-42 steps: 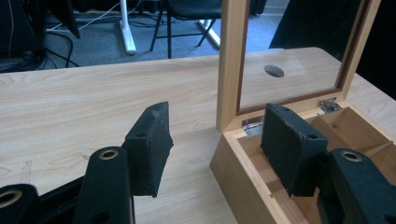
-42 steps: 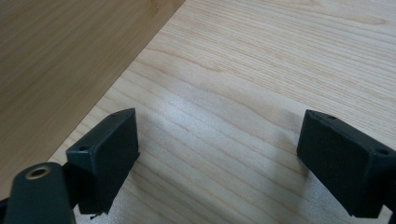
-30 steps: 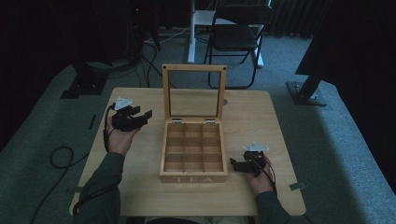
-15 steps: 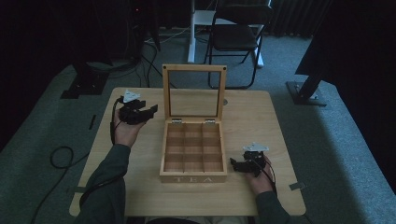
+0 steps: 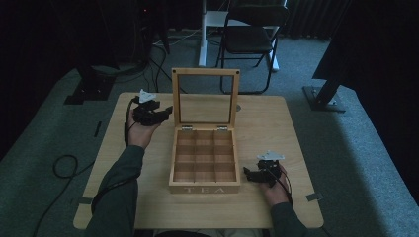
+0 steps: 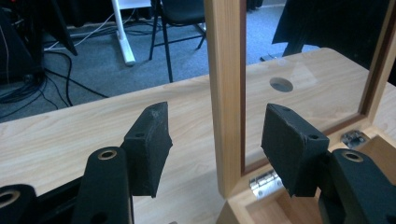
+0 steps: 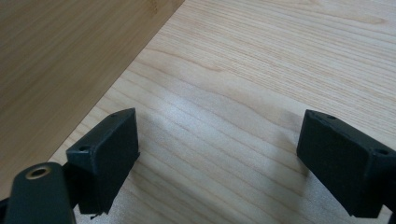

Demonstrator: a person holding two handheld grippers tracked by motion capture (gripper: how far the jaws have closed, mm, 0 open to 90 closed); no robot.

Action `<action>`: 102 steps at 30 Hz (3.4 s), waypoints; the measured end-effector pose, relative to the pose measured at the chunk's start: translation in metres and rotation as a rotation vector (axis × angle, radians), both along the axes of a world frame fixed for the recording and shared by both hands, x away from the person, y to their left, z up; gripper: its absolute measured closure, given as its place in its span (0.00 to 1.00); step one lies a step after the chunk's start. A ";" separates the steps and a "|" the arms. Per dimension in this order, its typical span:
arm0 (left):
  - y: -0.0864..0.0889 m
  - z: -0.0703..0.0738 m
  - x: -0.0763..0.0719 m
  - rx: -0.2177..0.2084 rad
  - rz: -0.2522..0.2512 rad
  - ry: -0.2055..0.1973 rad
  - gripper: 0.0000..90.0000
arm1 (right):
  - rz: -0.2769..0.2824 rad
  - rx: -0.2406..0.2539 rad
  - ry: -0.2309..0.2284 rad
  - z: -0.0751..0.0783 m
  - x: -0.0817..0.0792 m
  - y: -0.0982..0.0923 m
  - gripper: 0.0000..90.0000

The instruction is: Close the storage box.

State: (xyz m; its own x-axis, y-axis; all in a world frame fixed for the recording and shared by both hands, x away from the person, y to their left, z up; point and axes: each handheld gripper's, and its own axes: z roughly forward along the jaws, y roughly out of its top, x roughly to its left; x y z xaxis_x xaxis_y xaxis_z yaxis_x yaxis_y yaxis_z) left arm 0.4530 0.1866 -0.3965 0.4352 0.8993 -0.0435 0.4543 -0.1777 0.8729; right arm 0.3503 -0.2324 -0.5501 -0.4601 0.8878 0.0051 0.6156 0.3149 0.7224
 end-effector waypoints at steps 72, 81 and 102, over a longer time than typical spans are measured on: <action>-0.033 0.005 0.014 -0.080 -0.086 -0.016 0.50 | -0.013 -0.001 0.000 0.000 -0.001 0.001 0.14; -0.031 0.009 0.001 -0.058 -0.072 -0.043 0.55 | -0.013 -0.001 0.000 0.000 -0.001 0.001 0.14; -0.015 0.041 -0.032 -0.106 -0.068 -0.134 0.66 | -0.015 0.000 -0.002 0.000 -0.001 0.001 0.14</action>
